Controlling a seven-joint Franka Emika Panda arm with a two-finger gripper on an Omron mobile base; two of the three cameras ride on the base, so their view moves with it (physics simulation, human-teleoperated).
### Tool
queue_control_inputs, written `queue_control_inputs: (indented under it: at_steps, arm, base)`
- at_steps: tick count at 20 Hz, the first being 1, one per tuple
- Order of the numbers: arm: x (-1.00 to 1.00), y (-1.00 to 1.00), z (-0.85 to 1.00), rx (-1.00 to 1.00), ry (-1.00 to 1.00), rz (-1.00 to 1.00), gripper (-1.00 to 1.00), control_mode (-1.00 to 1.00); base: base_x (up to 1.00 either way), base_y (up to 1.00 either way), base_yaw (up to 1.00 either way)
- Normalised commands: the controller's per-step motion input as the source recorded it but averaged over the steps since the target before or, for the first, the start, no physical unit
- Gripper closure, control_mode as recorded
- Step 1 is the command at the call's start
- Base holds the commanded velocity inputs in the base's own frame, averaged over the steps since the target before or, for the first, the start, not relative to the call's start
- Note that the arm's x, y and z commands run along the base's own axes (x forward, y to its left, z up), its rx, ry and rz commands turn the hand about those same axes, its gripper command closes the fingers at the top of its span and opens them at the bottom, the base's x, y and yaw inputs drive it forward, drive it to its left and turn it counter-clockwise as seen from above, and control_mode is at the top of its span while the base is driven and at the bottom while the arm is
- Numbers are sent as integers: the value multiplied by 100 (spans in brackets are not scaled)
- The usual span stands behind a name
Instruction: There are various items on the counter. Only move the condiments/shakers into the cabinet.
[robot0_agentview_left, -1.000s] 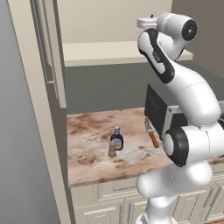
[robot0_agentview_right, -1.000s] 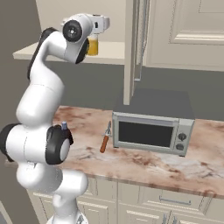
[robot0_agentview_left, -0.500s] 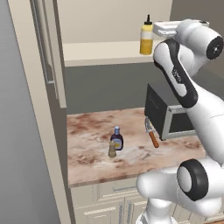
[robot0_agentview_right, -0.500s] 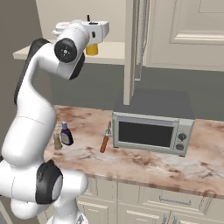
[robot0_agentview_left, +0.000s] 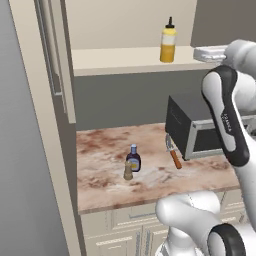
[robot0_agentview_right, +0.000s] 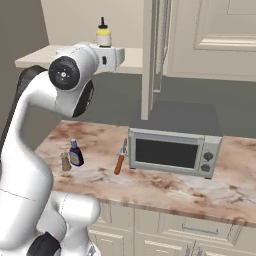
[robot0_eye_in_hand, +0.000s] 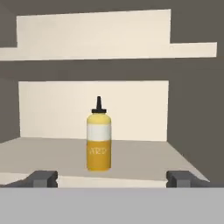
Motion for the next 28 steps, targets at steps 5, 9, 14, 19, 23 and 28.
queue_control_inputs:
  at_steps: [5, 9, 14, 19, 23, 28]
  arm:
    - [-100, 23, -76, -4, 49, 23, -100, -100]
    - [-94, 67, -99, -12, 49, 39, -100, -100]
    - [-47, 67, -95, -13, 38, 40, -100, -100]
    - [-3, 64, -76, -15, 31, 30, -100, -100]
    - [21, 58, -55, -22, 22, 8, -100, -100]
    - [38, 43, -45, -10, 18, -5, -100, -100]
  base:
    - [0, 0, 0]
    - [0, 0, 0]
    - [0, 0, 0]
    - [0, 0, 0]
    - [0, 0, 0]
    - [0, 0, 0]
